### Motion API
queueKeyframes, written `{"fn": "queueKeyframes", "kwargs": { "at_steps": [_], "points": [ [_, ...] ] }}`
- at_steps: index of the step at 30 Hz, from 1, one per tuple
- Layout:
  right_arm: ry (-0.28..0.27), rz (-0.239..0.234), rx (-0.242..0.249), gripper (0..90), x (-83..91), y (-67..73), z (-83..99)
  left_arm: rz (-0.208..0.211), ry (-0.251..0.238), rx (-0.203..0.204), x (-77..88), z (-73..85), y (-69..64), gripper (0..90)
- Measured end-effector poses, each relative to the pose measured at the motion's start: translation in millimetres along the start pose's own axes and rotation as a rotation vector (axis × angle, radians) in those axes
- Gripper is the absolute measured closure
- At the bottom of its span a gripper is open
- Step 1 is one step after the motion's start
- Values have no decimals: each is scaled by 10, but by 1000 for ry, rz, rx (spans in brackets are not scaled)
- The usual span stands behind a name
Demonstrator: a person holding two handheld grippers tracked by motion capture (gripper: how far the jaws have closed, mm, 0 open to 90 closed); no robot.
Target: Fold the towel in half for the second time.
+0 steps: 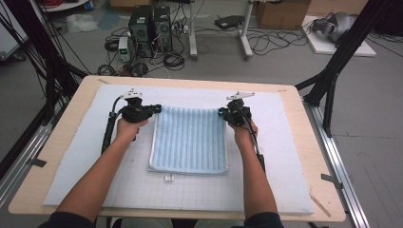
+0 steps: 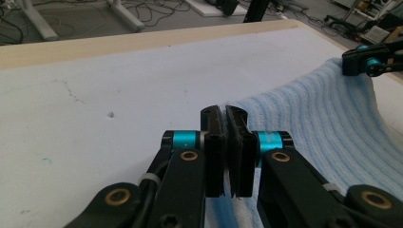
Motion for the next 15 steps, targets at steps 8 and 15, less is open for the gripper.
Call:
{"fn": "queueKeyframes", "kwargs": {
  "at_steps": [8, 15],
  "points": [
    [-22, -13, 36, 845, 136, 34, 18, 4, -3, -31, 62, 51, -89, 857],
    [-51, -33, 44, 845, 274, 67, 72, 9, 1, -63, 158, 157, -193, 857]
  ]
}}
Point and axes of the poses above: each handheld gripper's, and its own axes: x roughly backward along the jaws, z roughly out of its underside, y roughly to its left, the point moved 2 cm from there along -x, roughly forward along the jaws, and after that the axes turned 10 degrees about z, right-handed, at the moved point
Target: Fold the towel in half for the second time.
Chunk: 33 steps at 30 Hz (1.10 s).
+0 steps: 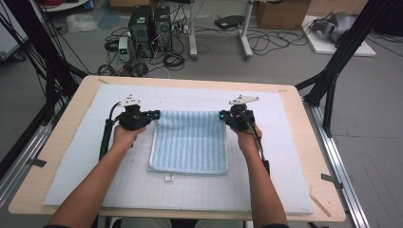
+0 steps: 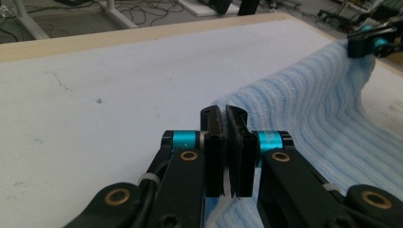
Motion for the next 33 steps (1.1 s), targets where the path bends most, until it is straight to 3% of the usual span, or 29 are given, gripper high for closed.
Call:
{"fn": "queueKeyframes", "kwargs": {
  "at_steps": [6, 19, 24, 33],
  "points": [
    [-19, -4, 5, 845, 158, 87, 76, 10, -5, -34, 125, 122, -177, 857],
    [-66, -10, 31, 845, 641, 408, 393, 71, -72, -23, 434, 397, -537, 854],
    [-76, -19, 15, 844, 728, 494, 566, 84, -54, -49, 507, 513, -651, 851],
    [-95, -37, 7, 843, 824, 617, 811, 108, -48, -41, 588, 653, -743, 847]
  ]
}}
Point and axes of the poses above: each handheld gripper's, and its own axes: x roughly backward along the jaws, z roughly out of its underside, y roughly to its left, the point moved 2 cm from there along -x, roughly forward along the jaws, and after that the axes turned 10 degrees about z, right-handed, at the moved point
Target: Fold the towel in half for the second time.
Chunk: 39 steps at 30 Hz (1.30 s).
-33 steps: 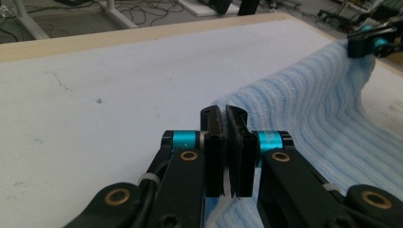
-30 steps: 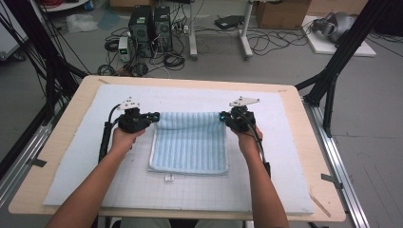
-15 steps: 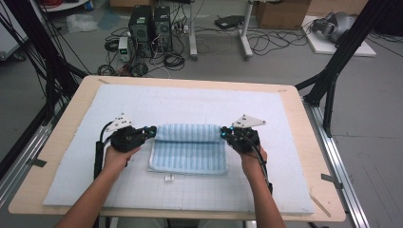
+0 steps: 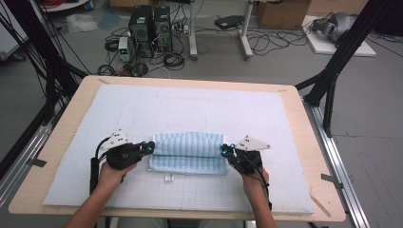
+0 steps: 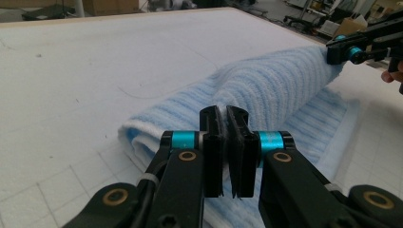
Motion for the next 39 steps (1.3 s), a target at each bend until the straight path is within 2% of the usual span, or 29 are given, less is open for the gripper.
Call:
{"fn": "queueKeyframes", "kwargs": {
  "at_steps": [7, 9, 11, 13, 15, 16, 17, 19, 22, 24, 26, 27, 28, 29, 32, 36, 39],
  "points": [
    [-8, -12, 9, 842, 104, 68, 64, 7, 2, 12, 57, 77, -61, 846],
    [-9, -17, 13, 842, 146, 94, 72, 4, 10, 3, 73, 100, -83, 846],
    [-6, -11, 31, 837, 177, 111, 80, 9, 12, 4, 84, 130, -111, 846],
    [17, -13, 32, 807, 176, 111, 107, 15, 13, 28, 91, 142, -119, 822],
    [21, -15, 9, 688, 179, 93, 122, 33, -24, 115, 112, 115, -104, 694],
    [7, -13, -15, 638, 195, 79, 108, 37, -49, 145, 128, 84, -97, 633],
    [-14, -3, -38, 598, 220, 61, 78, 35, -73, 149, 140, 48, -94, 610],
    [-51, 31, -43, 583, 261, 28, -2, 18, -77, 129, 144, -29, -71, 593],
    [-55, 55, -46, 588, 225, 17, -87, 10, -73, 138, 69, -101, -17, 585],
    [-16, 48, -30, 594, 91, 42, -116, 10, -34, 134, -35, -105, -10, 588],
    [34, 39, -9, 608, -52, 73, -112, -8, 26, 109, -139, -78, -3, 607],
    [64, 34, -1, 608, -109, 94, -106, -13, 42, 115, -168, -61, 0, 614],
    [82, 30, 8, 608, -142, 109, -100, -11, 64, 126, -201, -33, 1, 624],
    [103, 24, 24, 608, -170, 138, -88, -20, 93, 120, -217, -11, 1, 633],
    [126, 12, 45, 605, -173, 171, -41, -44, 187, 76, -246, 61, -21, 649],
    [173, -14, 66, 596, -161, 216, 89, -53, 219, 56, -222, 125, -45, 649],
    [174, -29, 60, 589, -137, 237, 147, -63, 227, 46, -202, 143, -76, 639]
  ]
}}
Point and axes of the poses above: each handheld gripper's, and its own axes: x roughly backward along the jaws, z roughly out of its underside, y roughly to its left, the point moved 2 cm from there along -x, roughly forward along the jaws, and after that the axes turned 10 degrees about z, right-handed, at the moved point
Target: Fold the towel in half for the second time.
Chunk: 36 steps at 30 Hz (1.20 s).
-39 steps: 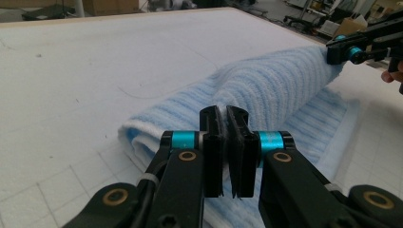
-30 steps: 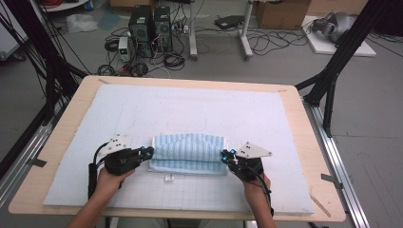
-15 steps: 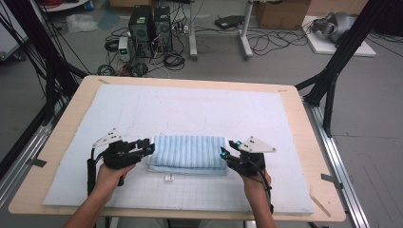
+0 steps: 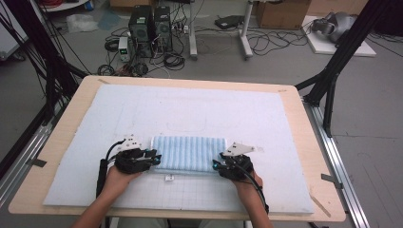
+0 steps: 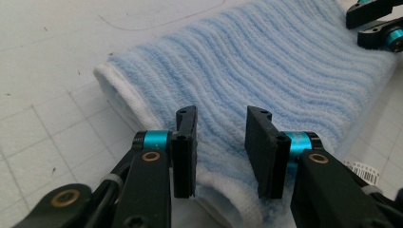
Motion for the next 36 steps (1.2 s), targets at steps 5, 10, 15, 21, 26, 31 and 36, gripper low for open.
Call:
{"fn": "queueKeyframes", "kwargs": {
  "at_steps": [5, 10, 15, 21, 26, 31, 36],
  "points": [
    [-3, -20, -10, 580, 34, 17, 64, -5, 15, -13, 16, 24, -33, 636],
    [-13, -43, -31, 522, 78, -3, 69, 31, -13, 36, 42, 15, 34, 616],
    [-123, -55, -73, 463, 131, -75, -52, 26, -95, 49, 135, -19, 152, 531],
    [-105, -18, -84, 490, -78, -222, -179, 16, -200, 24, 223, -139, 255, 486],
    [-25, 3, -59, 506, -252, -298, -150, -5, -234, 11, 247, -186, 328, 468],
    [-7, 6, -51, 494, -223, -367, -113, -21, -251, 15, 284, -227, 387, 432],
    [-73, 24, -56, 406, 31, -474, -57, -45, -285, 48, 351, -234, 438, 353]
  ]
}}
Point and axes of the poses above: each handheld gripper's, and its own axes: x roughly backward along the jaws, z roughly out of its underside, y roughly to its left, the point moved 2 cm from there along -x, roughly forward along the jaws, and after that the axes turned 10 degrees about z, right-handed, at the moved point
